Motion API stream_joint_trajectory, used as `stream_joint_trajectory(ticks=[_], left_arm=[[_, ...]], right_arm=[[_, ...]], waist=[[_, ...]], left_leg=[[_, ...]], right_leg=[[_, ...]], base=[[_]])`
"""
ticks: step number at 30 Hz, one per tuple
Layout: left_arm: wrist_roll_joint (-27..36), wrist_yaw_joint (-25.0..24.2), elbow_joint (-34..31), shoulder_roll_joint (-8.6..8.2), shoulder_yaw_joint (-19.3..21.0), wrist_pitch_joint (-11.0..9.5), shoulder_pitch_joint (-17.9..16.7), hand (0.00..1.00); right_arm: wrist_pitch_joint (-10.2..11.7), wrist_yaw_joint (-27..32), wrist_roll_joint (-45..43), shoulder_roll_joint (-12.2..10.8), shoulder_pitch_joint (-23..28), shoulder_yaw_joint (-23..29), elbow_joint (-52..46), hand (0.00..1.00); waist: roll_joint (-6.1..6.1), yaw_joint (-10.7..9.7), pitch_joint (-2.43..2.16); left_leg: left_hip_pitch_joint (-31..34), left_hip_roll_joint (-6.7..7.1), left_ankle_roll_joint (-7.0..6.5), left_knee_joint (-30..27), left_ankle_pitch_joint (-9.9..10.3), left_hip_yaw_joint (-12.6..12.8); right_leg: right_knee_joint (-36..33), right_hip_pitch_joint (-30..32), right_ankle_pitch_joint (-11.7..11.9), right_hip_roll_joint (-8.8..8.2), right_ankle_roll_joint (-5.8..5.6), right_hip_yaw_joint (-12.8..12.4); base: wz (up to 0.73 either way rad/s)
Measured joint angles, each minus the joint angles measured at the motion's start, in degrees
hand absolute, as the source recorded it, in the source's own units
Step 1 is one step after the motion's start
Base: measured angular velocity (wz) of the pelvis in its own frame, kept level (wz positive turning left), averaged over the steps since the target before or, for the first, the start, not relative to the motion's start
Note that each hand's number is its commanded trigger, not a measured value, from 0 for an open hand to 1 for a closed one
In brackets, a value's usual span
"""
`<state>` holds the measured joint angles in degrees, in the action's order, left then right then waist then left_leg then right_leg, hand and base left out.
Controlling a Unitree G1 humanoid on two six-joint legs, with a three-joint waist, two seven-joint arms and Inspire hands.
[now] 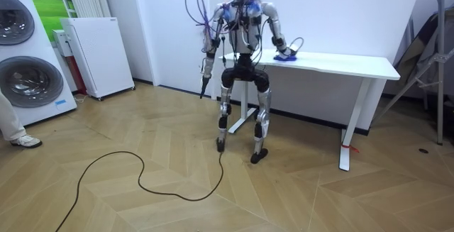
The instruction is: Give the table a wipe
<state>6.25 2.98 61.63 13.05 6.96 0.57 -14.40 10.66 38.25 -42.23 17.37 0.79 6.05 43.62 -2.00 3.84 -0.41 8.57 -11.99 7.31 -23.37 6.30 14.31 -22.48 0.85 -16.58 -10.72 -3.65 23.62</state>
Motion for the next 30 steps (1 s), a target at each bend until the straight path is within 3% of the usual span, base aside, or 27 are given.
stream_joint_trajectory(ticks=[1,2,3,4,5,6,8,9,10,11,12,14,17,18,20,22,25,28,30], left_arm=[[-1.2,0.0,0.1,0.06,0.0,-0.2,-1.0,0.0],[-2.1,0.0,0.4,-0.02,0.0,-0.2,-1.2,0.0],[-2.6,-0.1,0.8,-0.38,0.0,-0.2,-1.2,0.0],[-3.2,-0.2,0.8,-0.88,0.0,-0.2,-1.3,0.0],[-3.5,-0.2,0.8,-1.11,-0.2,-0.2,-1.3,0.0],[-3.5,-0.5,0.9,-1.59,-0.5,-0.2,-1.4,0.0],[-3.3,-1.0,1.2,-2.17,-0.4,-0.2,-1.0,0.0],[-3.2,-1.1,2.0,-2.09,-0.5,-0.1,0.4,0.0],[-2.2,-1.1,1.9,-1.99,-0.4,0.0,1.4,0.0],[-1.6,-1.1,1.9,-2.0,-0.4,0.0,2.2,0.0],[-1.1,-1.2,1.8,-2.13,-0.4,0.2,3.9,0.0],[-0.4,-1.3,-0.4,-2.48,-0.5,0.2,5.7,0.0],[1.2,-1.5,-4.1,-2.55,-1.0,-0.7,4.5,0.0],[1.1,-1.5,-4.4,-2.38,-1.0,-0.7,3.2,0.0],[0.7,-1.5,-3.5,-2.16,-0.2,-0.6,1.7,0.0],[-1.1,-1.5,-1.5,-0.87,3.3,-0.6,-0.2,0.0],[-7.1,-1.2,-1.2,0.61,9.3,-0.3,-3.5,0.0],[-8.5,-1.2,-1.3,1.52,10.4,-0.3,-5.7,0.0],[-8.5,-1.5,-1.3,1.23,9.2,-0.3,-5.1,0.0]], right_arm=[[0.0,-0.2,0.0,0.5,1.0,1.0,-0.1,1.0],[-0.1,-0.4,0.0,0.5,0.9,1.2,-0.3,1.0],[-0.1,-1.1,0.0,0.5,0.7,1.5,-0.8,1.0],[-0.9,-2.3,-0.3,0.2,-0.2,1.4,-1.5,1.0],[-1.6,-2.9,-0.3,-0.1,-0.7,1.2,-1.9,1.0],[-3.7,-4.0,-0.4,-0.5,-2.3,-0.5,-2.7,1.0],[-7.3,-7.2,-1.6,-1.6,-5.0,-4.3,-5.9,1.0],[-9.8,-9.2,-1.7,-1.6,-5.7,-9.1,-9.8,1.0],[-10.4,-11.1,-2.4,-2.0,-7.3,-14.8,-12.2,1.0],[-10.4,-11.6,-3.2,-2.1,-8.3,-16.7,-12.6,1.0],[-10.0,-12.2,-4.6,-4.0,-9.7,-19.1,-12.7,1.0],[-9.7,-13.5,-5.4,-6.1,-11.2,-20.6,-12.5,1.0],[-7.4,-12.6,-4.7,-6.2,-10.2,-20.1,-10.7,1.0],[-6.0,-10.8,-4.7,-6.0,-8.6,-19.8,-9.3,1.0],[-2.9,-6.9,-4.1,-5.7,-5.9,-17.2,-7.0,1.0],[0.8,-1.2,-3.0,-5.0,-1.5,-10.7,-4.1,1.0],[1.8,2.2,-2.3,-2.0,3.5,-3.8,-3.1,1.0],[1.9,3.0,0.0,-0.4,4.8,-0.1,0.4,1.0],[1.7,2.8,0.1,0.3,3.5,-0.2,0.8,1.0]], waist=[[0.25,0.1,0.04],[0.84,0.7,-0.08],[1.47,1.8,0.18],[2.48,3.6,0.08],[2.72,4.6,0.12],[3.43,6.8,0.28],[3.96,8.2,0.31],[4.07,9.2,0.38],[3.91,9.3,0.56],[3.79,9.1,0.7],[3.17,9.1,1.11],[2.18,9.2,1.24],[0.59,8.5,1.08],[-0.25,7.7,0.58],[-0.44,6.7,0.48],[-0.43,5.1,0.45],[-0.27,4.3,0.17],[0.22,4.3,-0.16],[0.62,4.2,-0.15]], left_leg=[[-0.3,0.64,-1.85,-1.6,1.3,-0.5],[-0.4,0.94,-2.33,-2.4,2.2,-0.6],[-1.5,1.72,-3.05,-2.8,4.0,-1.4],[-3.1,2.54,-3.78,-2.0,4.9,-2.6],[-3.9,2.83,-3.62,-1.5,5.1,-3.0],[-5.9,2.9,-3.24,0.3,5.4,-3.4],[-7.6,3.06,-3.0,3.0,5.5,-3.4],[-8.1,3.11,-2.27,4.8,5.4,-3.4],[-8.1,3.19,-1.49,6.3,4.9,-3.5],[-8.0,3.25,-1.29,7.0,4.8,-3.5],[-8.0,3.69,-1.21,8.4,4.4,-3.7],[-7.8,4.39,-1.58,9.5,3.7,-3.9],[-7.2,5.06,-2.08,9.9,3.5,-5.7],[-7.5,5.28,-2.28,10.1,3.6,-5.7],[-8.1,5.57,-2.87,10.0,4.0,-5.6],[-9.0,6.14,-3.48,10.2,4.4,-5.6],[-10.2,6.82,-3.93,11.2,4.6,-5.7],[-11.7,6.99,-4.11,11.7,4.8,-5.6],[-11.1,7.0,-4.1,11.6,4.8,-6.1]], right_leg=[[0.6,-0.9,0.0,0.8,0.59,-0.1],[0.7,-1.0,0.0,1.27,0.88,-0.4],[0.7,-1.0,0.1,2.22,1.45,-2.3],[0.6,-0.7,0.2,3.12,1.84,-4.6],[0.6,-0.5,0.3,3.46,2.0,-5.9],[0.5,0.3,0.7,4.51,2.34,-9.0],[-0.3,2.5,1.3,5.43,2.62,-12.8],[-0.7,4.2,1.9,5.92,3.02,-14.3],[-0.6,5.4,2.6,6.15,3.28,-14.7],[-0.4,5.9,2.9,6.21,3.31,-14.8],[-0.4,6.6,3.1,6.2,3.11,-15.2],[-0.3,7.0,3.3,5.71,2.73,-15.3],[3.1,5.0,4.5,5.37,1.79,-13.7],[4.1,4.0,4.9,5.18,1.48,-13.3],[6.4,1.6,5.5,5.01,0.81,-12.2],[9.2,-1.5,6.0,4.78,0.15,-11.6],[11.1,-3.5,6.6,4.37,-0.56,-10.8],[11.2,-4.9,6.6,4.1,-0.64,-9.0],[10.9,-4.7,6.6,4.07,-0.63,-8.7]], base=[[0.08],[-0.31],[-0.65],[-0.82],[-1.12],[-1.32],[-1.22],[-0.83],[-0.65],[-0.24],[0.06],[0.16],[0.31],[0.27],[0.32],[0.35],[0.13],[0.0],[0.05]])
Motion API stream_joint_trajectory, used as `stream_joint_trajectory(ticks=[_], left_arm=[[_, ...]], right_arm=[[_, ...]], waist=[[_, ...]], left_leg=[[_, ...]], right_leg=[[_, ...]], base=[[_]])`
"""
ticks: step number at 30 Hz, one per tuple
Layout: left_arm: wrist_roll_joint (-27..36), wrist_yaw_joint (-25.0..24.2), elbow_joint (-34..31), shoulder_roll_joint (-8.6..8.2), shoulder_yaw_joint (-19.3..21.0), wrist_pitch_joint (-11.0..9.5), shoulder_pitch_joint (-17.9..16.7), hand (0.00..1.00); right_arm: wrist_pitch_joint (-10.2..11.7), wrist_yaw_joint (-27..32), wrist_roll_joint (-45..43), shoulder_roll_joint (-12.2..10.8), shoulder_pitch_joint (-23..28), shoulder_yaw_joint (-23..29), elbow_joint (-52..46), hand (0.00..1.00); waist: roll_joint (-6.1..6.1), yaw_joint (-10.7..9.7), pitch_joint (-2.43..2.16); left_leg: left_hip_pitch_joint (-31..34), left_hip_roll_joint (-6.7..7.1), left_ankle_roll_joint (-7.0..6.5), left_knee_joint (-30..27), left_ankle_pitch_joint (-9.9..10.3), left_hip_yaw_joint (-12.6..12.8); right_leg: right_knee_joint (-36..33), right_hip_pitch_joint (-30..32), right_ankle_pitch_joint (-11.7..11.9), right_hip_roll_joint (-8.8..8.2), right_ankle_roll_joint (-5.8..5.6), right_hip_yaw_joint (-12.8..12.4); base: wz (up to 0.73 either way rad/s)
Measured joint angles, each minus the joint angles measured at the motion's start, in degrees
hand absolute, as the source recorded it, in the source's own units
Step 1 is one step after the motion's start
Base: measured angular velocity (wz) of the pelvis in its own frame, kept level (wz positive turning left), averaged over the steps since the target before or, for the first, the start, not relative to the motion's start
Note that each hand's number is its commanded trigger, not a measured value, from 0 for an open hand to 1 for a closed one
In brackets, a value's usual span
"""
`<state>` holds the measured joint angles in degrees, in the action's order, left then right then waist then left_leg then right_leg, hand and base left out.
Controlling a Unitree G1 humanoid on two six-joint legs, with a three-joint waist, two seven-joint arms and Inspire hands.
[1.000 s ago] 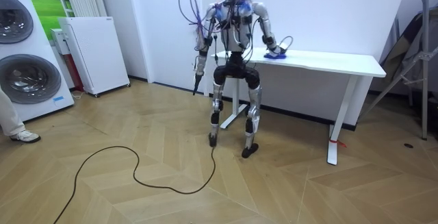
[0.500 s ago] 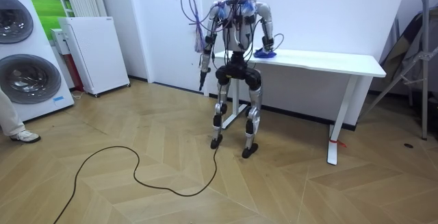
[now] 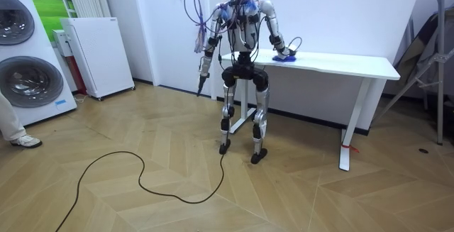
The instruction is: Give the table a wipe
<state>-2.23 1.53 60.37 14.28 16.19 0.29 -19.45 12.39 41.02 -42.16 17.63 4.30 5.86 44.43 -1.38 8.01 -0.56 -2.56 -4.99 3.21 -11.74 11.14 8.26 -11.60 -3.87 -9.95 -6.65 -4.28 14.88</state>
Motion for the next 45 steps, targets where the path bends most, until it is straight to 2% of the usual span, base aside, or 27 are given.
stream_joint_trajectory(ticks=[2,5,7,8,9,10,12,13,15,17,18,20,22,25,27,28,29,31,33,37,39,40,41,42,43,44,45], left_arm=[[0.2,-0.3,-0.1,-0.27,-2.0,0.0,1.4,0.0],[0.0,-1.0,0.1,-1.1,-4.6,0.1,3.7,0.0],[0.1,-1.2,1.1,-1.38,-7.1,0.2,6.2,0.0],[0.4,-1.3,1.4,-1.48,-7.9,0.1,6.8,0.0],[0.4,-1.9,2.3,-1.52,-9.3,0.2,7.9,0.0],[0.4,-2.5,2.2,-1.58,-10.4,0.1,8.3,0.0],[0.6,-3.2,1.5,-1.96,-10.9,0.5,8.1,0.0],[1.9,-3.3,1.3,-2.05,-10.9,0.9,7.1,0.0],[2.8,-3.3,1.0,-1.51,-10.8,2.2,4.5,0.0],[3.3,-3.4,1.1,-1.19,-10.1,2.8,2.0,0.0],[3.4,-3.4,1.4,-1.11,-9.4,3.1,1.7,0.0],[3.4,-3.5,2.3,-0.78,-7.4,3.1,0.0,0.0],[2.6,-3.5,3.8,-0.08,-3.9,3.2,-0.4,0.0],[1.3,-3.4,3.2,1.2,-1.3,2.5,-0.3,0.0],[1.3,-3.4,3.2,1.3,-0.3,1.9,-0.3,0.0],[1.3,-3.4,2.8,1.34,-0.3,1.8,-0.3,0.0],[1.3,-3.4,2.6,1.34,-0.3,1.8,-0.3,0.0],[1.5,-3.4,1.6,1.28,-0.7,1.8,-0.2,0.0],[1.7,-3.4,1.0,0.75,-0.8,1.8,-0.1,0.0],[1.6,-3.3,1.0,-0.29,-4.4,1.8,1.4,0.0],[1.5,-3.3,1.3,-0.7,-6.4,1.8,2.9,0.0],[1.5,-3.3,1.5,-0.76,-6.9,1.8,3.6,0.0],[1.5,-3.3,1.6,-0.75,-7.2,1.8,3.7,0.0],[1.5,-3.4,1.7,-0.78,-8.3,1.8,4.3,0.0],[1.6,-3.5,2.4,-0.85,-9.8,1.7,5.4,0.0],[1.7,-3.7,3.1,-0.87,-10.2,1.6,6.1,0.0],[1.7,-3.9,3.9,-0.95,-10.8,1.5,7.4,0.0]], right_arm=[[-1.1,-0.5,0.4,0.0,-0.9,-0.6,0.1,1.0],[-6.2,-4.4,0.4,-0.2,-4.4,-3.7,-2.3,1.0],[-10.7,-9.0,-0.4,-0.6,-10.2,-9.7,-4.7,1.0],[-11.1,-10.1,-0.8,-0.7,-12.0,-11.8,-5.1,1.0],[-11.3,-12.1,-2.3,-1.7,-15.6,-15.0,-5.7,1.0],[-11.1,-13.7,-4.0,-2.5,-18.1,-17.5,-7.5,1.0],[-9.8,-14.4,-4.3,-2.6,-21.8,-18.9,-7.7,1.0],[-9.4,-14.4,-3.6,-2.5,-23.7,-18.9,-6.8,1.0],[-9.2,-14.0,-3.1,-2.0,-24.7,-18.6,-4.8,1.0],[-8.4,-13.0,-1.9,-0.4,-23.2,-17.4,0.7,1.0],[-6.2,-11.2,2.0,1.1,-20.5,-14.9,4.0,1.0],[-3.8,-8.3,6.4,1.1,-18.2,-10.0,6.5,1.0],[-1.3,-6.9,11.8,2.1,-16.0,-2.6,10.6,1.0],[-0.4,-7.0,16.2,5.0,-14.0,4.3,16.1,1.0],[-0.3,-6.9,17.6,6.4,-12.8,8.3,18.8,1.0],[-0.3,-6.6,18.1,7.6,-11.3,9.7,19.7,1.0],[-0.3,-6.6,18.2,8.0,-10.6,10.2,19.9,1.0],[-0.4,-6.3,19.2,9.5,-7.7,11.1,20.0,1.0],[-1.1,-5.9,19.5,9.4,-7.2,11.0,19.5,1.0],[-5.0,-4.9,18.0,8.6,-8.0,8.1,15.8,1.0],[-8.7,-5.2,14.9,7.0,-10.1,6.1,13.0,1.0],[-10.1,-5.6,13.1,5.5,-11.0,3.9,10.2,1.0],[-10.8,-5.9,11.7,4.5,-11.8,2.6,8.9,1.0],[-11.5,-7.0,9.2,2.7,-13.7,-0.6,6.2,1.0],[-12.0,-8.8,7.0,1.8,-15.6,-5.5,3.4,1.0],[-12.1,-9.9,5.8,1.5,-16.7,-7.9,2.2,1.0],[-11.6,-11.6,3.9,0.7,-19.7,-12.2,1.3,1.0]], waist=[[0.24,0.3,-0.08],[0.57,1.2,0.09],[0.53,3.4,0.33],[0.59,3.7,0.45],[0.57,4.1,0.66],[0.41,4.8,0.62],[0.44,5.9,1.01],[0.54,6.6,1.05],[0.62,6.5,1.0],[0.57,6.1,0.98],[0.61,5.9,0.96],[0.63,4.6,0.96],[0.46,1.5,0.89],[-0.09,-0.3,0.28],[-0.02,-1.5,0.0],[0.02,-1.7,-0.25],[0.07,-1.7,-0.27],[0.31,-2.0,-0.41],[0.74,-1.7,-0.49],[1.53,-0.7,-0.13],[1.86,0.8,0.1],[1.85,1.9,0.27],[2.06,2.2,0.18],[2.32,2.8,0.38],[2.38,3.8,0.82],[2.59,4.2,0.77],[2.45,5.0,1.28]], left_leg=[[0.0,0.02,0.04,-0.2,0.0,-0.5],[0.2,0.02,0.04,0.0,0.0,-0.6],[1.1,-0.03,0.0,0.0,-0.1,-0.7],[1.4,-0.03,-0.01,0.0,-0.1,-1.0],[2.0,-0.02,0.01,-0.1,-0.1,-1.7],[2.9,0.01,0.02,-0.4,-0.1,-3.2],[3.2,0.01,0.17,-0.7,-0.2,-3.8],[3.4,0.03,0.15,-0.8,-0.3,-4.3],[3.8,0.08,0.14,-0.9,-0.3,-5.5],[3.7,0.37,0.12,-0.9,-0.3,-6.3],[3.7,0.73,0.04,-0.9,-0.3,-6.5],[3.5,1.02,0.0,-0.9,-0.3,-6.5],[3.7,1.86,-0.28,-0.9,-0.4,-6.7],[4.0,2.06,-0.52,-1.1,-0.4,-6.5],[3.7,2.15,-0.64,-1.2,-0.3,-6.6],[3.4,2.2,-0.71,-1.2,-0.3,-6.5],[3.3,2.2,-0.71,-1.2,-0.3,-6.5],[2.8,2.18,-0.72,-1.1,-0.3,-6.5],[2.1,2.05,-0.71,-0.9,-0.3,-6.5],[1.1,1.71,-0.66,-0.9,-0.2,-6.5],[1.3,1.58,-0.62,-1.0,-0.1,-6.6],[1.6,1.43,-0.64,-1.0,-0.2,-6.6],[1.9,1.39,-0.64,-1.1,-0.2,-6.7],[2.3,1.36,-0.64,-1.1,-0.2,-6.8],[2.7,1.35,-0.65,-1.1,-0.2,-7.1],[3.3,1.35,-0.63,-1.3,-0.2,-7.2],[4.1,1.35,-0.56,-1.5,-0.3,-7.7]], right_leg=[[-0.2,0.0,0.0,0.04,0.04,0.2],[-0.7,1.1,0.3,0.35,0.5,-1.1],[-1.7,3.5,1.0,1.01,1.35,-2.6],[-1.8,4.1,1.3,1.19,1.47,-2.7],[-2.1,4.8,1.3,1.41,1.56,-2.6],[-2.0,5.5,1.4,1.66,1.7,-2.2],[-2.1,5.9,1.4,1.74,1.8,-1.8],[-2.0,5.9,1.4,1.6,1.8,-0.9],[-1.9,5.8,1.4,1.39,1.78,1.5],[-1.9,4.8,1.2,0.89,1.41,3.5],[-2.0,4.2,1.0,0.5,1.18,4.0],[-1.6,3.4,1.0,0.23,1.17,4.4],[-0.5,1.7,0.6,-0.46,0.48,5.7],[0.0,1.4,0.6,-0.56,0.45,5.7],[0.2,0.8,0.5,-0.58,0.34,5.8],[0.2,0.6,0.3,-0.64,0.1,5.7],[0.2,0.5,0.3,-0.65,0.02,5.7],[0.0,0.2,0.0,-0.65,-0.14,5.6],[0.0,-0.1,-0.1,-0.52,0.08,5.3],[-0.2,-0.6,0.1,0.05,0.6,4.0],[-0.3,0.8,0.0,0.64,0.72,2.1],[-0.5,1.4,0.3,0.84,0.95,1.9],[-1.1,2.2,0.5,0.91,1.25,1.8],[-1.5,3.2,1.1,1.19,2.0,1.2],[-1.6,4.1,1.5,1.46,2.27,0.9],[-1.8,4.7,1.6,1.54,2.46,0.8],[-2.1,5.5,1.7,1.66,2.56,0.8]], base=[[0.04],[-0.34],[-0.6],[-0.38],[-0.12],[0.05],[0.18],[0.23],[0.37],[0.49],[0.48],[0.35],[0.45],[0.17],[0.0],[-0.05],[-0.08],[-0.07],[-0.17],[-0.21],[-0.5],[-0.57],[-0.57],[-0.48],[-0.39],[-0.17],[0.15]])
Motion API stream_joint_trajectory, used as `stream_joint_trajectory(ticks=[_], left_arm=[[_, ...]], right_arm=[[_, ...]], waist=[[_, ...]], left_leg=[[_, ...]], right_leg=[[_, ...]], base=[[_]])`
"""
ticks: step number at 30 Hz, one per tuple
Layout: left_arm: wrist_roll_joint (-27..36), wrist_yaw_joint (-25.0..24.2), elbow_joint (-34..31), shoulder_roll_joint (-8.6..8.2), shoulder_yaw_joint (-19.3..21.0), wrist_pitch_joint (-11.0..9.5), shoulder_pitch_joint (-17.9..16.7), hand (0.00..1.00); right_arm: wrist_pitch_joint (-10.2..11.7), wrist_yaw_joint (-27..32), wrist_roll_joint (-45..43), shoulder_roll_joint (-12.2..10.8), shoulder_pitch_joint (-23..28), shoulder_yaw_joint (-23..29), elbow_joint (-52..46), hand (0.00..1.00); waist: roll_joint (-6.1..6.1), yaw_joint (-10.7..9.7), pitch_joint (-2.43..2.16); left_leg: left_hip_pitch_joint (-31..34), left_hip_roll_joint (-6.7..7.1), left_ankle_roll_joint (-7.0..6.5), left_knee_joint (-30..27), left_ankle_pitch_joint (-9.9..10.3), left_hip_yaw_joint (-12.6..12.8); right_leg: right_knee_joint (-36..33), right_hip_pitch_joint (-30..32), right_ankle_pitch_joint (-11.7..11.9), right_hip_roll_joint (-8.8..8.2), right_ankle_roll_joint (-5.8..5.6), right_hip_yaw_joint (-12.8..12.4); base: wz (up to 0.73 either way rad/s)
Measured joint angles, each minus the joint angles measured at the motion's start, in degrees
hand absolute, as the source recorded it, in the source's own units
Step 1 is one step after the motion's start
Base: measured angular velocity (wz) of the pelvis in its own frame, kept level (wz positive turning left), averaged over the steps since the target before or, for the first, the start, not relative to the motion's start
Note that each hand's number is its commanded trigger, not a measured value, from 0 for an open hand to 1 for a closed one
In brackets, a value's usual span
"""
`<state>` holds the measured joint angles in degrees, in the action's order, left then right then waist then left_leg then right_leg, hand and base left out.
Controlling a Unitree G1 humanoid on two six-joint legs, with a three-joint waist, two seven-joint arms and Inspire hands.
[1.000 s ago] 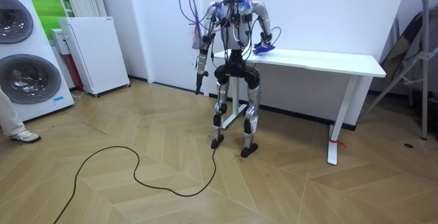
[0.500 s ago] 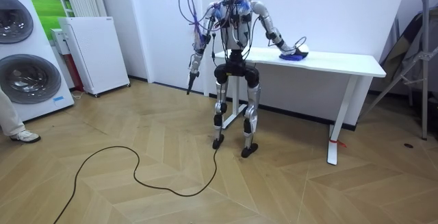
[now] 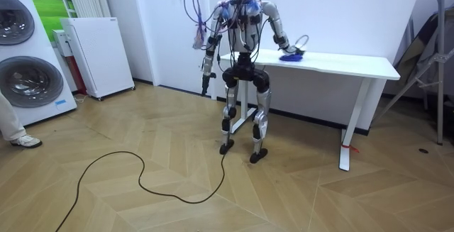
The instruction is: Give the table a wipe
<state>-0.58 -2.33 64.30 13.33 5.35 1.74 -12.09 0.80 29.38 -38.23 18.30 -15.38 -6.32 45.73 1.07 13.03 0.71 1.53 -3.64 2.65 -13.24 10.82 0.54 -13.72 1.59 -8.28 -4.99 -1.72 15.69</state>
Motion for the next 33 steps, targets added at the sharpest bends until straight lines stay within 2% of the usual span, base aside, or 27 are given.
stream_joint_trajectory(ticks=[1,2,3,4,6,8,11,12,13,14,15,16,18,20,21,23,27,28,29,30,31,32,33], left_arm=[[0.6,0.0,0.0,-0.05,-0.9,0.0,0.4,0.0],[1.3,-0.1,-0.1,-0.08,-1.5,0.0,0.3,0.0],[1.6,-0.3,-0.4,-0.19,-2.0,0.3,-0.2,0.0],[1.8,-0.4,-0.4,-0.19,-2.0,0.6,-0.6,0.0],[2.8,-0.6,-1.9,-0.16,-1.6,1.8,-4.0,0.0],[2.8,-0.6,-2.5,-0.25,-1.0,2.4,-5.9,0.0],[2.6,-0.5,-2.4,-0.31,1.2,2.5,-7.5,0.0],[2.1,-0.5,-2.5,-0.32,3.4,2.4,-7.5,0.0],[1.4,-0.5,-2.5,-0.33,6.0,2.1,-7.5,0.0],[1.0,-0.4,-2.5,-0.28,7.2,1.7,-7.5,0.0],[0.5,0.0,-2.9,-0.2,9.6,1.6,-7.6,0.0],[0.1,0.5,-3.1,-0.23,9.9,1.5,-7.6,0.0],[-0.1,1.1,-3.6,-0.29,10.1,0.7,-7.5,0.0],[-0.2,1.8,-3.6,-0.35,10.2,0.3,-7.4,0.0],[-0.3,2.1,-3.6,-0.32,10.2,0.3,-7.3,0.0],[-0.7,2.2,-3.6,-0.48,9.4,0.3,-7.2,0.0],[-0.1,2.8,-3.3,-1.53,4.1,0.7,-5.6,0.0],[-0.1,3.3,-1.5,-1.53,3.4,0.6,-3.8,0.0],[0.0,3.5,-0.4,-1.44,3.1,0.6,-2.8,0.0],[0.0,3.7,1.3,-1.23,2.3,0.6,-1.1,0.0],[0.0,3.9,1.8,-1.06,1.9,0.6,-0.2,0.0],[0.0,4.1,2.6,-0.54,1.1,0.5,1.7,0.0],[-0.1,4.3,2.7,-0.22,0.4,0.4,4.7,0.0]], right_arm=[[0.6,-1.3,-1.6,-1.0,-2.6,-2.6,0.0,1.0],[0.9,-1.7,-2.2,-1.2,-3.6,-3.6,0.0,1.0],[1.6,-2.3,-3.5,-1.2,-4.6,-4.7,-0.1,1.0],[1.9,-2.3,-4.0,-1.2,-4.6,-4.8,-0.2,1.0],[2.9,-1.9,-4.1,-0.8,-4.3,-4.7,-0.1,1.0],[4.8,-0.2,-3.8,-0.1,-2.2,-3.2,1.2,1.0],[8.6,4.8,-3.7,-0.2,3.0,1.1,3.7,1.0],[10.2,6.6,-3.0,-0.2,5.8,3.7,4.8,1.0],[10.9,7.7,-2.4,-0.3,8.6,6.7,5.6,1.0],[11.0,8.1,-2.2,-0.3,10.2,8.3,5.7,1.0],[11.6,9.1,-1.5,-0.2,13.3,11.3,6.4,1.0],[11.9,9.6,-0.7,0.0,14.6,12.7,7.0,1.0],[12.0,10.3,3.1,1.1,18.8,17.3,7.9,1.0],[12.0,10.4,3.9,2.0,20.1,18.4,8.6,1.0],[11.9,10.5,4.1,2.2,21.2,18.8,8.4,1.0],[10.4,10.3,4.1,2.2,20.9,18.7,7.7,1.0],[2.4,8.2,3.5,1.1,15.1,14.0,4.2,1.0],[0.1,6.8,1.7,-0.2,13.1,11.5,2.3,1.0],[-0.9,5.9,1.4,-0.9,12.1,9.4,1.3,1.0],[-2.3,3.7,-0.7,-3.2,8.7,4.1,0.1,1.0],[-2.7,2.6,-1.8,-4.5,7.0,1.6,-0.3,1.0],[-2.9,0.0,-4.7,-7.0,2.7,-2.7,-0.8,1.0],[-2.7,-2.1,-7.3,-9.8,-1.0,-6.4,-0.8,1.0]], waist=[[-0.09,0.2,0.42],[-0.15,0.8,0.36],[-0.04,2.5,0.37],[0.0,3.1,0.36],[-0.28,3.2,0.16],[-0.68,2.2,-0.07],[-1.25,-0.6,-0.28],[-1.73,-1.5,-0.5],[-2.36,-2.2,-0.91],[-2.73,-2.8,-1.08],[-3.45,-3.9,-1.45],[-3.57,-4.4,-1.5],[-3.48,-5.8,-1.66],[-2.99,-6.0,-1.75],[-2.7,-6.4,-1.89],[-2.07,-6.3,-1.79],[0.27,-2.5,-1.19],[0.57,-0.8,-0.7],[0.56,0.2,-0.65],[0.59,2.3,-0.48],[0.88,3.2,-0.57],[0.86,4.5,0.04],[0.41,5.1,0.48]], left_leg=[[0.6,0.04,0.05,-0.1,-0.2,-0.7],[0.8,0.07,0.04,-0.1,-0.2,-0.8],[0.9,0.18,-0.02,0.0,-0.3,-0.8],[0.9,0.24,-0.04,0.1,-0.3,-0.8],[0.8,0.53,-0.1,0.1,-0.3,-1.1],[0.7,0.91,-0.19,0.1,-0.4,-1.1],[-1.2,1.56,-0.23,0.3,-0.4,-0.7],[-2.1,1.97,-0.27,0.4,-0.4,0.3],[-3.0,2.01,-0.47,0.5,-0.3,1.3],[-3.4,2.04,-0.54,0.5,-0.2,1.4],[-3.9,2.26,-0.69,0.6,-0.1,1.4],[-4.3,2.28,-0.89,0.5,0.0,1.5],[-5.5,2.3,-1.98,0.4,1.2,3.5],[-5.7,2.29,-2.18,0.1,1.9,4.0],[-5.7,2.27,-2.34,-0.8,2.4,4.0],[-6.0,2.27,-2.65,-2.6,3.5,4.4],[-4.9,2.01,-3.98,-7.3,6.2,6.4],[-4.5,1.19,-3.92,-8.8,7.2,7.4],[-4.1,1.07,-4.12,-9.4,7.7,7.6],[-3.4,1.01,-4.65,-10.5,8.4,7.7],[-2.8,0.83,-4.74,-11.2,8.7,7.7],[-1.0,-0.03,-4.61,-13.1,9.3,7.4],[1.4,-1.13,-4.48,-15.0,9.4,6.6]], right_leg=[[0.1,0.4,0.0,0.16,-0.01,-0.1],[0.1,0.7,0.0,0.16,-0.01,0.0],[0.1,0.9,0.0,0.09,-0.02,0.0],[0.2,0.9,-0.1,-0.02,-0.1,0.2],[0.2,0.6,-0.5,-0.59,-0.65,1.9],[0.1,-0.2,-0.9,-1.06,-1.03,2.3],[1.1,-3.6,-1.3,-1.68,-1.61,3.2],[2.0,-5.2,-1.6,-2.06,-2.16,3.6],[2.4,-6.4,-1.7,-2.14,-2.26,3.3],[2.6,-6.9,-1.7,-2.15,-2.26,3.4],[3.3,-8.1,-1.7,-2.29,-2.37,3.9],[3.2,-8.7,-1.8,-2.34,-2.47,4.2],[2.7,-9.6,-2.5,-2.73,-3.39,4.2],[2.1,-9.6,-2.5,-2.91,-3.34,4.1],[1.4,-9.7,-2.5,-3.14,-3.39,4.3],[-0.6,-9.5,-3.0,-3.7,-3.42,4.5],[-9.9,-3.7,-3.3,-5.6,-3.0,6.6],[-11.6,-2.1,-3.0,-5.89,-2.44,7.5],[-12.6,-1.0,-2.7,-6.06,-1.96,8.3],[-14.9,1.3,-2.0,-6.52,-0.86,10.1],[-15.7,2.3,-1.7,-6.89,-0.5,11.3],[-17.6,4.1,-1.3,-7.18,-0.25,12.4],[-21.3,5.6,-1.8,-8.42,-0.83,12.3]], base=[[0.21],[0.21],[0.1],[0.2],[0.32],[0.39],[0.39],[0.26],[0.19],[0.14],[0.13],[0.17],[-0.05],[-0.3],[-0.24],[-0.25],[-0.83],[-1.05],[-1.2],[-0.99],[-0.96],[-0.15],[0.43]])
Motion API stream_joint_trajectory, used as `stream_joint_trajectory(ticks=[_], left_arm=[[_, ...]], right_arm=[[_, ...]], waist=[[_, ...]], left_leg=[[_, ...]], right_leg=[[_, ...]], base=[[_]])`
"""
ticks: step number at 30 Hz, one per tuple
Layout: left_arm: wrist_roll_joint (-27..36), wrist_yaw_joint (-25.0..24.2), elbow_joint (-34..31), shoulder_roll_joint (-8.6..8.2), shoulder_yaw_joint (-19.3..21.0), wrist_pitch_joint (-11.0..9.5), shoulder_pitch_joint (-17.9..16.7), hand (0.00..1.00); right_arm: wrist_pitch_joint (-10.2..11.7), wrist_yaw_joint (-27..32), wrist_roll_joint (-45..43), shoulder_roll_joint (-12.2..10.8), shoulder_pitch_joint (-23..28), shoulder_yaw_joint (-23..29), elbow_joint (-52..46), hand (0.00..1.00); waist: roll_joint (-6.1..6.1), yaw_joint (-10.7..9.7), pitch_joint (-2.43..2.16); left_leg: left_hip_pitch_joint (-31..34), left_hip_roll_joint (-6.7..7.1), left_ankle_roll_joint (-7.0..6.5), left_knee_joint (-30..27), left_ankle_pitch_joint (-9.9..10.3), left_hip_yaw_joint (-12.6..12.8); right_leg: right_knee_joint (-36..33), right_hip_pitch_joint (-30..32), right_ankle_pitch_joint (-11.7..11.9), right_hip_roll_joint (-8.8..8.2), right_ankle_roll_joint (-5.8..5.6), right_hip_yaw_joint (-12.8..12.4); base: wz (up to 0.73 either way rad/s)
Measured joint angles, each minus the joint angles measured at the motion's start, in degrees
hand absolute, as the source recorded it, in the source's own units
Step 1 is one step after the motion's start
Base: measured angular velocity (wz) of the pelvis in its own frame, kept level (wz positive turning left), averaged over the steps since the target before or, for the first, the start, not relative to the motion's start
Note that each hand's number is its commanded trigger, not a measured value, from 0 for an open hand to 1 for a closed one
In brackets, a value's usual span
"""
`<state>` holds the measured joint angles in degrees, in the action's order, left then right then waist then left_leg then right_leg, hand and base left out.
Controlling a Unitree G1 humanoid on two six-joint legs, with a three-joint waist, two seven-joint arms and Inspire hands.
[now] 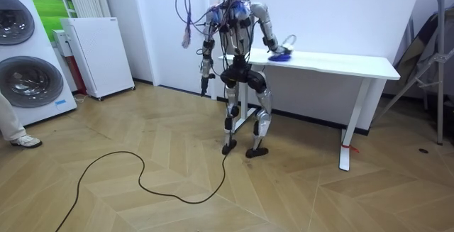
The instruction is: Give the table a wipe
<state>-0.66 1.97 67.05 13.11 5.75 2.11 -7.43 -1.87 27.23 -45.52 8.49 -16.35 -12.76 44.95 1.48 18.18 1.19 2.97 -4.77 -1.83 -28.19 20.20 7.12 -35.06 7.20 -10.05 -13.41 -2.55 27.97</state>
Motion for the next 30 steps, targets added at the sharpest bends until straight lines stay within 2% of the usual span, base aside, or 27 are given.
stream_joint_trajectory(ticks=[1,2,3,4,5,6,7,8,9,10,11,12,13,14,15,16,17,18,19,22,24,26,27,28,29,30], left_arm=[[0.4,0.1,0.2,-0.05,-2.1,-0.9,2.7,0.0],[0.7,0.0,-0.3,-0.32,-2.8,-1.5,3.6,0.0],[1.4,0.0,-1.5,-0.49,-3.6,-2.2,4.3,0.0],[2.5,0.1,-1.9,-0.21,-3.8,-2.3,4.1,0.0],[3.0,0.2,-1.9,0.16,-3.8,-2.3,3.9,0.0],[3.4,0.2,-1.9,1.07,-3.7,-2.3,3.4,0.0],[3.4,0.1,-1.9,1.91,-3.5,-2.3,3.1,0.0],[3.4,0.1,-1.9,2.32,-3.4,-2.3,2.8,0.0],[3.4,0.1,-1.9,3.21,-3.3,-2.2,2.3,0.0],[3.4,0.1,-2.1,3.93,-2.4,-2.1,2.2,0.0],[3.2,0.1,-2.5,3.94,-1.6,-2.1,1.9,0.0],[2.7,-0.1,-3.5,3.88,-0.6,-2.2,1.0,0.0],[2.0,-0.5,-4.4,3.76,1.0,-2.3,-0.1,0.0],[1.0,-0.5,-4.7,3.74,1.8,-2.5,-0.7,0.0],[-0.9,-0.4,-4.8,3.81,3.6,-2.7,-1.9,0.0],[-2.0,-0.4,-4.8,3.79,4.9,-2.7,-3.4,0.0],[-2.2,-0.4,-4.9,3.8,5.3,-2.7,-4.3,0.0],[-2.3,-0.4,-5.3,3.67,5.4,-2.7,-5.6,0.0],[-2.3,-0.3,-6.0,3.25,5.3,-2.7,-6.7,0.0],[-2.2,-0.3,-6.4,1.51,5.1,-2.7,-6.8,0.0],[-1.9,-0.3,-6.4,1.23,4.1,-2.7,-5.5,0.0],[-1.8,-0.2,-6.3,1.17,3.4,-2.7,-4.2,0.0],[-1.9,-0.2,-6.1,1.1,2.8,-2.8,-3.9,0.0],[-2.2,-0.2,-5.9,0.67,2.3,-3.1,-3.7,0.0],[-2.2,-0.2,-5.5,0.25,2.1,-3.2,-3.8,0.0],[-2.4,-0.3,-4.7,-0.84,2.0,-3.3,-3.9,0.0]], right_arm=[[1.1,-1.4,-1.3,-1.0,-2.9,-2.1,0.1,1.0],[2.1,-1.9,-2.1,-1.0,-4.5,-2.8,0.2,1.0],[3.0,-2.0,-2.0,-1.0,-7.7,-4.1,1.2,1.0],[3.3,-2.1,-2.0,-1.0,-9.6,-4.2,2.0,1.0],[3.3,-1.9,-2.0,-1.0,-10.1,-3.9,2.6,1.0],[3.3,-1.6,-1.4,-0.4,-10.4,-3.7,4.4,1.0],[4.7,-0.5,0.5,0.4,-9.2,-2.4,4.9,1.0],[5.2,0.3,0.9,0.4,-8.5,-1.4,4.9,1.0],[6.8,1.6,1.9,0.5,-7.0,-0.4,5.1,1.0],[9.2,2.7,2.4,0.6,-5.4,1.1,5.6,1.0],[10.4,3.1,2.5,0.7,-4.2,2.0,5.6,1.0],[12.4,4.1,2.8,1.8,-2.1,3.4,5.6,1.0],[14.0,5.2,2.7,3.5,0.0,4.8,5.4,1.0],[14.5,5.7,2.7,4.4,1.2,5.9,5.4,1.0],[14.7,6.9,3.0,6.1,4.1,8.2,5.3,1.0],[14.8,7.8,4.1,8.3,7.4,10.4,5.2,1.0],[14.8,7.8,5.1,9.6,9.0,11.2,5.2,1.0],[14.6,7.8,6.3,11.5,11.3,13.8,5.7,1.0],[13.7,7.7,7.2,12.4,13.1,16.5,5.5,1.0],[12.8,7.8,7.7,13.5,15.2,21.0,5.0,1.0],[11.4,7.5,7.0,13.0,15.0,20.7,3.6,1.0],[9.7,7.4,6.8,11.6,14.0,19.7,2.9,1.0],[8.0,6.6,6.9,10.6,12.7,18.9,1.7,1.0],[7.1,5.2,6.9,10.0,10.6,17.5,1.0,1.0],[6.9,4.4,6.8,9.8,9.1,16.7,0.9,1.0],[6.8,2.6,6.4,9.5,5.9,15.3,0.5,1.0]], waist=[[-0.24,1.4,0.12],[-0.15,2.5,0.18],[0.05,4.3,0.26],[0.02,4.9,0.18],[-0.09,4.9,0.12],[-0.52,4.6,-0.14],[-0.65,4.0,-0.2],[-0.78,3.3,-0.27],[-1.0,1.6,-0.27],[-1.51,-0.4,-0.43],[-1.53,-1.0,-0.66],[-1.17,-1.8,-0.79],[-0.93,-2.8,-0.81],[-1.11,-3.4,-0.93],[-1.48,-5.1,-1.35],[-2.32,-6.4,-2.1],[-2.49,-6.8,-2.33],[-2.83,-8.1,-2.25],[-2.97,-9.4,-2.16],[-2.94,-10.9,-1.94],[-2.89,-10.7,-1.75],[-2.76,-10.3,-1.32],[-2.32,-9.8,-0.89],[-1.76,-8.7,-0.54],[-1.41,-8.0,-0.47],[-0.42,-6.3,-0.01]], left_leg=[[1.9,-0.9,0.59,-1.3,-0.1,-0.1],[3.0,-1.25,0.65,-1.8,-0.4,-0.1],[4.6,-1.58,1.43,-2.2,-0.7,-0.7],[5.7,-1.68,2.42,-2.0,-1.3,-2.9],[6.1,-1.72,2.86,-1.7,-1.6,-4.0],[6.8,-2.15,3.81,-1.1,-2.2,-6.0],[7.3,-2.94,5.11,-1.0,-2.5,-8.0],[7.4,-3.3,5.86,-1.0,-2.5,-9.3],[7.4,-4.14,7.62,-1.1,-2.3,-11.3],[7.4,-5.0,9.8,-1.6,-2.0,-12.3],[7.0,-6.07,10.84,-1.3,-2.2,-12.5],[5.5,-8.58,12.79,0.6,-3.3,-11.9],[4.0,-10.35,14.09,3.0,-4.2,-11.4],[3.2,-11.01,14.45,4.2,-5.0,-10.9],[2.0,-12.05,14.79,6.5,-6.7,-8.5],[0.8,-12.33,14.54,8.3,-8.5,-6.3],[0.2,-12.5,14.38,8.9,-9.2,-5.1],[-0.4,-12.62,13.11,8.9,-10.4,-3.5],[-0.5,-12.64,11.87,8.9,-11.5,-2.4],[-0.8,-12.7,9.9,8.9,-12.9,-0.8],[-1.0,-12.7,9.81,7.9,-13.3,-0.7],[0.0,-12.67,9.8,4.9,-13.2,0.4],[0.6,-12.38,9.41,2.7,-12.8,0.7],[1.2,-9.96,8.73,1.2,-10.3,-0.1],[1.2,-7.75,8.32,1.4,-8.6,-0.4],[1.5,-3.66,6.81,2.9,-6.2,-0.4]], right_leg=[[-2.1,1.4,-0.8,-2.0,-0.7,-2.1],[-2.1,1.9,-0.9,-3.04,-0.91,-3.5],[-0.8,2.8,-1.0,-5.03,-1.16,-5.8],[2.3,3.0,-0.9,-6.22,-1.41,-8.1],[4.2,3.0,-0.7,-6.41,-1.64,-9.5],[8.2,2.6,0.0,-6.52,-2.0,-12.1],[12.1,1.8,2.2,-6.47,-2.4,-12.4],[13.9,1.2,3.3,-6.43,-2.59,-12.2],[16.6,0.1,5.9,-5.88,-2.94,-11.1],[16.3,-0.6,7.5,-5.34,-6.78,-9.1],[15.1,-1.0,5.8,-4.78,-8.57,-8.8],[13.0,-1.2,3.3,-2.68,-7.71,-8.6],[11.4,-1.0,1.2,-1.19,-6.74,-8.3],[10.7,-0.9,0.4,-0.76,-6.34,-8.1],[9.3,-0.7,-1.3,-0.46,-5.81,-7.8],[8.2,-0.6,-2.5,-0.58,-5.48,-7.8],[8.0,-0.9,-3.0,-0.58,-5.29,-7.8],[7.9,-1.7,-3.7,-0.56,-5.11,-7.6],[7.9,-2.4,-4.5,-0.54,-4.89,-7.4],[6.1,-2.0,-5.9,-0.48,-3.97,-7.4],[5.1,-1.9,-7.2,0.08,-3.63,-7.7],[5.1,-1.5,-8.4,2.87,-2.17,-11.3],[5.6,-1.1,-8.0,5.84,-0.98,-15.7],[5.7,-0.1,-6.9,7.48,0.73,-19.9],[5.9,0.3,-6.3,7.91,1.01,-22.0],[7.1,1.4,-4.6,8.88,1.38,-25.4]], base=[[0.76],[0.65],[0.54],[0.61],[0.82],[0.98],[1.03],[1.08],[1.13],[1.05],[0.71],[0.23],[0.05],[0.04],[0.11],[0.13],[0.09],[0.15],[0.18],[0.07],[0.0],[-0.04],[-0.41],[-0.63],[-1.07],[-1.31]])
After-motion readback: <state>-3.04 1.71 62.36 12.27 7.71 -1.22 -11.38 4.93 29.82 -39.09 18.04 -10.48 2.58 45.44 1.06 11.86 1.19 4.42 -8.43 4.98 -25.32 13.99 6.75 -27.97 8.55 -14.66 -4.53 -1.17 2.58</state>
